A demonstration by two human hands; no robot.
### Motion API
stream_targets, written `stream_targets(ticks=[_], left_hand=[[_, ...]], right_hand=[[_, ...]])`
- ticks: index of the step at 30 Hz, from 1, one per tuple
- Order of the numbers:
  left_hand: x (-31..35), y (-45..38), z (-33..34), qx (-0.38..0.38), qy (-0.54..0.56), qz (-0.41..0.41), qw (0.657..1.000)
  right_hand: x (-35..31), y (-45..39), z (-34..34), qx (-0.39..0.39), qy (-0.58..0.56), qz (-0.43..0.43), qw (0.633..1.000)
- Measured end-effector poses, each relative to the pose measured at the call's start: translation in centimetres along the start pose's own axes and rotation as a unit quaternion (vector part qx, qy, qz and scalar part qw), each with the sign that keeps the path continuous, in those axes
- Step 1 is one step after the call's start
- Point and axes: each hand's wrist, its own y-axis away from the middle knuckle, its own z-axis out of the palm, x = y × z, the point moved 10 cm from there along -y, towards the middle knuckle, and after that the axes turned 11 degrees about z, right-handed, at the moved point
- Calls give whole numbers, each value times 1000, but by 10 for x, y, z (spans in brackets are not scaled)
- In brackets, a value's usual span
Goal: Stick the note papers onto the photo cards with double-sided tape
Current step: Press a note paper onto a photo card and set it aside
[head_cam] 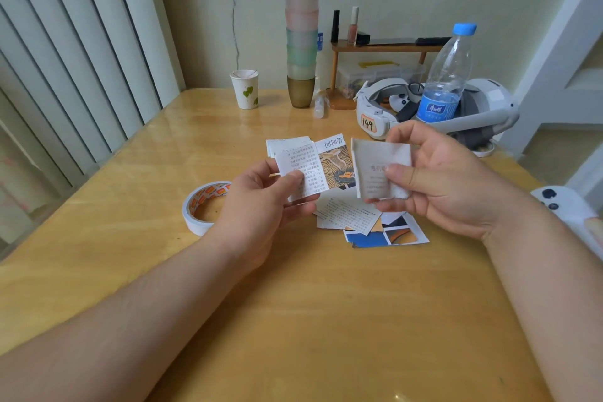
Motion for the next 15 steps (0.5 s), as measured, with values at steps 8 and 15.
stream_targets(ticks=[8,15], left_hand=[[0,0,2,-10,-16,8,1000],[4,0,4,-14,-58,40,997]], right_hand=[[-8,0,-6,63,137,-56,987],[-11,-1,1,83,226,-80,967]])
